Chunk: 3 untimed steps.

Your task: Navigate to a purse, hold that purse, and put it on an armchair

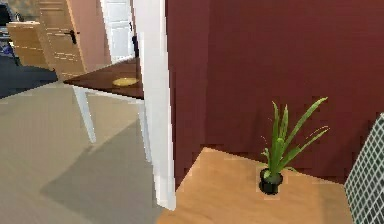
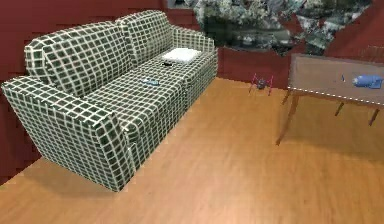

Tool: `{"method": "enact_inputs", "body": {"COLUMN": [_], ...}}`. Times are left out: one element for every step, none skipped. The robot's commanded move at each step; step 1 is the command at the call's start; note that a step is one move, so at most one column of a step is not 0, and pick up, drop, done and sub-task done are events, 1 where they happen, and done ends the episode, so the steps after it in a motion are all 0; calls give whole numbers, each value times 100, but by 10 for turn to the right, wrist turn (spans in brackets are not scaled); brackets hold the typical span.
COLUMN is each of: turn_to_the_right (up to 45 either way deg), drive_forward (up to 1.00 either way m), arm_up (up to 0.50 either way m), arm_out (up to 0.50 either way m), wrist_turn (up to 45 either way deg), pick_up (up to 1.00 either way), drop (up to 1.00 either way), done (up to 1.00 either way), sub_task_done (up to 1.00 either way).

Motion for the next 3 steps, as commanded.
{"method": "enact_inputs", "body": {"turn_to_the_right": [0, -90, 0], "drive_forward": [25, 0, 10], "arm_up": [0, 0, 0], "arm_out": [0, 0, 0], "wrist_turn": [0, 0, 0], "pick_up": [0, 0, 0], "drop": [0, 0, 0], "done": [0, 0, 0], "sub_task_done": [0, 0, 0]}}
